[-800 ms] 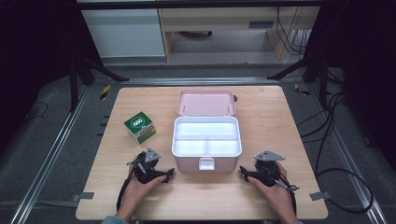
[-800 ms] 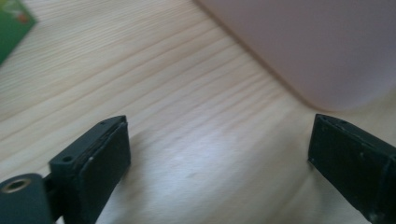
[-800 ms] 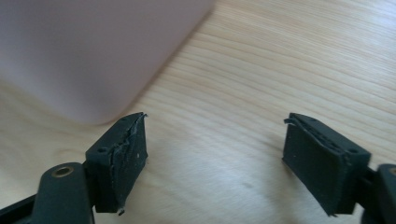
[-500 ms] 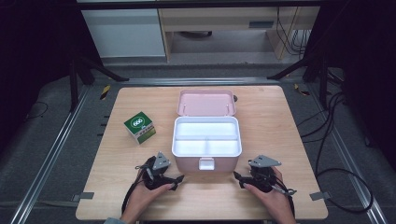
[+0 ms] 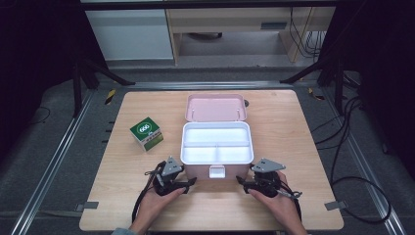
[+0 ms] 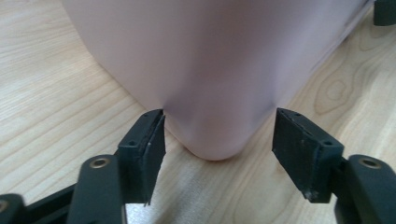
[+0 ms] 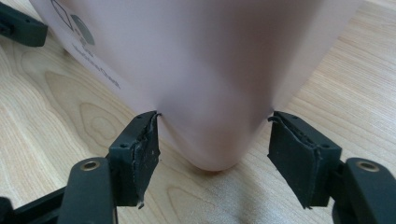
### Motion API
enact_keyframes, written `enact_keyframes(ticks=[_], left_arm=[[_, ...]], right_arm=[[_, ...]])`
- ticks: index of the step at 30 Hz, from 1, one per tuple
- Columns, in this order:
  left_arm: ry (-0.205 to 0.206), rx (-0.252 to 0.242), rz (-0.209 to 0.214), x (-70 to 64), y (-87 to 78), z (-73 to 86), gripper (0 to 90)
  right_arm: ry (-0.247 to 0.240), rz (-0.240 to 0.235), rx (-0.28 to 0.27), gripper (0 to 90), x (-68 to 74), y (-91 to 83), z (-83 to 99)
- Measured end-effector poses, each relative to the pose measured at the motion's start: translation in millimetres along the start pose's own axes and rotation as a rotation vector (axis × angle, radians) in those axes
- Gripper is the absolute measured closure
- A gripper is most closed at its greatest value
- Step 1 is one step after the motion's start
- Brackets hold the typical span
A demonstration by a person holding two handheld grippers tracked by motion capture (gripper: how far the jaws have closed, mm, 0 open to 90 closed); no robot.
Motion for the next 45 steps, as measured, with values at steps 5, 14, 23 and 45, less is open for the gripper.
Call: enact_keyframes(ticks=[5, 14, 23, 45], left_arm=[[0.012, 0.0, -0.015, 0.3, 0.1, -0.9, 36.0], [0.004, -0.009, -0.015, 2.5, -2.1, -1.8, 36.6], [0.01, -0.009, -0.01, 13.7, -30.2, -18.7, 18.0], [0.257, 0.167, 0.087, 42.9, -56.9, -175.0, 8.4]], right_arm=[[0.0, 0.0, 0.0, 34.1, -0.6, 0.8, -0.5], [0.0, 0.01, -0.001, 33.7, 0.2, 1.9, -2.7], [0.05, 0.049, 0.052, 15.0, -5.8, -7.4, 13.8], [0.079, 0.079, 0.081, 18.4, -25.4, -18.2, 29.2]])
Point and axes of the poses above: each handheld gripper's, and its own axes: y roughly forward along the jaws, z roughly out of its underside, x roughly to its left, the point moved 2 cm from there along y, roughly forward along the jaws, and after that the axes turned 4 degrees about -y, right-handed, at the moved point
